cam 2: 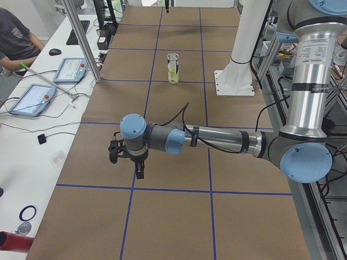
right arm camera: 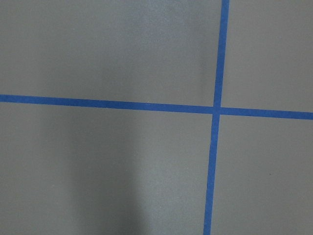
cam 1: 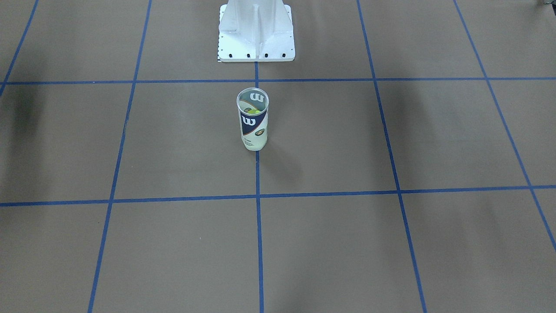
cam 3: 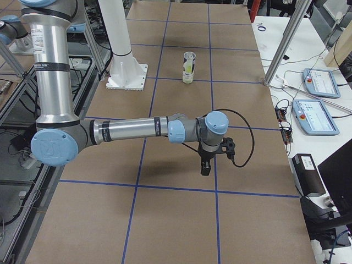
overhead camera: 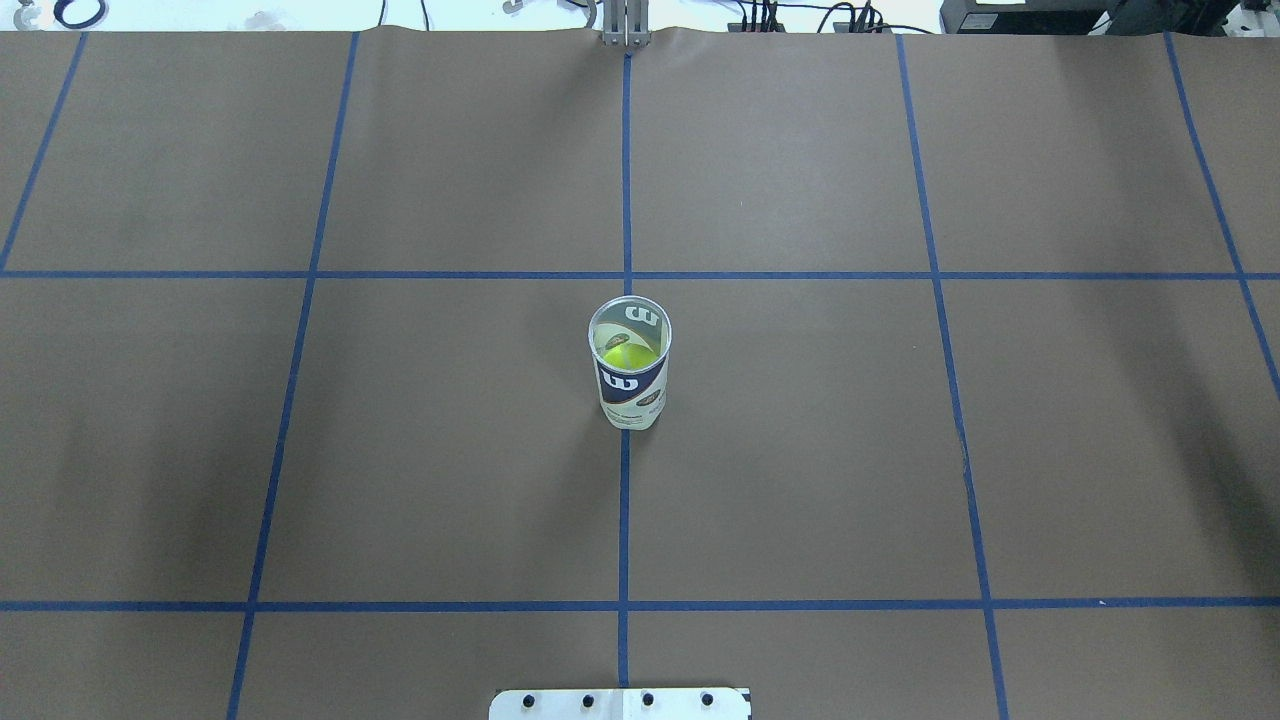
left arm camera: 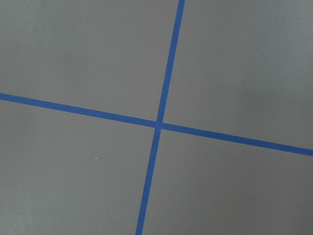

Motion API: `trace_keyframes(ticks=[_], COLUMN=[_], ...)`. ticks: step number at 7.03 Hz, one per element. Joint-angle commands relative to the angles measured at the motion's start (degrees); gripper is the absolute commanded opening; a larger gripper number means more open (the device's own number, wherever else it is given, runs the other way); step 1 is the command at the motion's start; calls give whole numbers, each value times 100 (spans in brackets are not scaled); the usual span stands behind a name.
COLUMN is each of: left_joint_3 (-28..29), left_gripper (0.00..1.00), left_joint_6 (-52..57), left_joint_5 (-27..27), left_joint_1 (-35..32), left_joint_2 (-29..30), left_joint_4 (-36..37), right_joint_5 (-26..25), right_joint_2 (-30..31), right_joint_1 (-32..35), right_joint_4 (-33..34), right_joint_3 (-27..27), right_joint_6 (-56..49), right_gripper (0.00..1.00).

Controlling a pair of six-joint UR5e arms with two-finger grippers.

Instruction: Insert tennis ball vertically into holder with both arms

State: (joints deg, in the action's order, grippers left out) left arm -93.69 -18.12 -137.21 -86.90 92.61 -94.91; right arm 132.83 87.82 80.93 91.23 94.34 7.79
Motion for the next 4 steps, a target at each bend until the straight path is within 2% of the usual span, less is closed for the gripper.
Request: trace_keyframes(ticks=[1,4], left_joint_3=[-115,26], left_gripper=[99,99], left_joint_6=[-16,36], left_joint_5=[36,54], left_joint_1=[50,41], left_joint_2=[-76,-182], left_joint_4=[25,25], right_joint_5=[268,297], right_joint_2=[7,7], right_joint_1=[-7,-7], right_joint_4=[9,0], right_joint_3=[-47,-56], right_joint_6=[30,12], right_gripper=[100,100])
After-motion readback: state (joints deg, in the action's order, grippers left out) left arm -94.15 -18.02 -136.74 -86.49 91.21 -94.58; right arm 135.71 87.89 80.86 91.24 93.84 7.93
